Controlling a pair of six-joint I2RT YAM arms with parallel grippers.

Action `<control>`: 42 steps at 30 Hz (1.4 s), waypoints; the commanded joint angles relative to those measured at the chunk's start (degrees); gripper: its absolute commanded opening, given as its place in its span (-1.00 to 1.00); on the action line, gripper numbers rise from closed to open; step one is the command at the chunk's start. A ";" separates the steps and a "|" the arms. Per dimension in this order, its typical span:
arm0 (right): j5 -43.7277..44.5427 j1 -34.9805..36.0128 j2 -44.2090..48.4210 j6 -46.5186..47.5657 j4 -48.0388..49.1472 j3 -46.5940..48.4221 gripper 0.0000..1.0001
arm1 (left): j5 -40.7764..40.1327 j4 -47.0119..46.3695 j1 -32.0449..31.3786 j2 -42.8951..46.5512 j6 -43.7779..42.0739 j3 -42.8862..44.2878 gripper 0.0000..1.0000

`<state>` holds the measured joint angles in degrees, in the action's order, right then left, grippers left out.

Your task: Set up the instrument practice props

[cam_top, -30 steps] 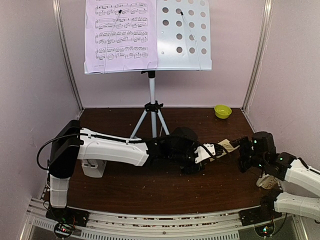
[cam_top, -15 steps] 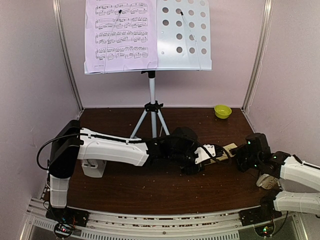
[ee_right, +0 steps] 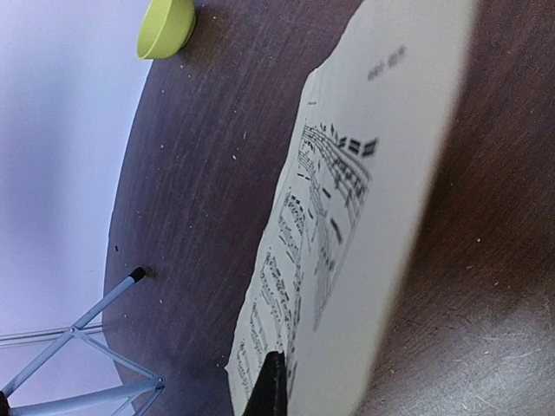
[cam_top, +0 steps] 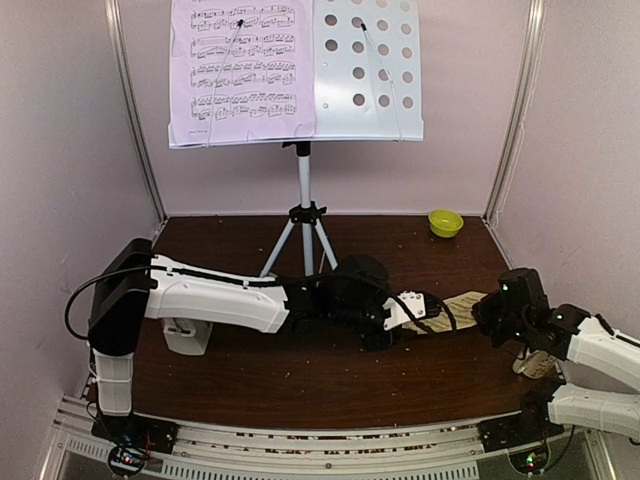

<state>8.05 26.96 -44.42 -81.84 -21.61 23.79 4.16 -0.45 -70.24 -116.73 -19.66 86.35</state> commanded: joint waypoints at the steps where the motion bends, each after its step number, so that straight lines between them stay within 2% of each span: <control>1: 2.13 -0.63 3.34 7.26 -2.13 2.52 -1.00 | 1.62 -4.44 0.97 5.83 3.85 -3.93 -0.01; 4: 1.21 -0.76 5.86 15.12 -2.77 4.80 -1.00 | 2.43 -5.50 1.82 10.37 5.94 -8.14 0.16; 7: -2.23 -0.81 7.45 27.60 -3.54 8.41 -1.00 | 1.16 -4.17 2.35 14.06 8.12 -10.40 0.21; 11: -17.34 -0.77 10.40 43.90 -3.79 13.45 -1.00 | 3.81 -2.28 4.36 18.62 13.38 -11.65 0.22; 17: -35.88 -0.60 13.82 56.17 -10.48 19.96 -1.00 | 9.95 -7.07 8.04 25.42 20.08 -17.60 0.23; 20: -43.65 -0.44 14.92 60.15 -12.00 21.39 -1.00 | 10.81 -8.05 8.10 27.56 20.48 -20.27 0.24; 24: -48.18 0.61 15.46 66.58 -15.28 23.22 -1.00 | 11.68 -13.25 8.09 31.41 21.43 -27.01 0.27; 26: -50.30 1.60 15.94 69.46 -16.04 24.30 -1.00 | 11.87 -17.56 8.05 33.66 22.08 -31.43 0.41; 30: -52.76 2.98 17.85 72.60 -13.13 25.10 -1.00 | 11.51 -27.63 7.73 36.74 23.17 -39.08 0.54; 34: -55.82 3.14 17.47 72.29 -8.47 25.50 -1.00 | 10.38 -29.80 6.12 35.21 23.90 -37.96 0.67; 42: -58.25 3.36 16.71 69.32 0.67 25.46 -1.00 | 12.02 -42.87 4.15 30.93 31.59 -35.56 0.67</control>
<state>-47.62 29.89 -27.07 -11.57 -27.88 47.97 14.81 -31.03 -65.45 -83.88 6.57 48.07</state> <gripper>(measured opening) 0.009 0.841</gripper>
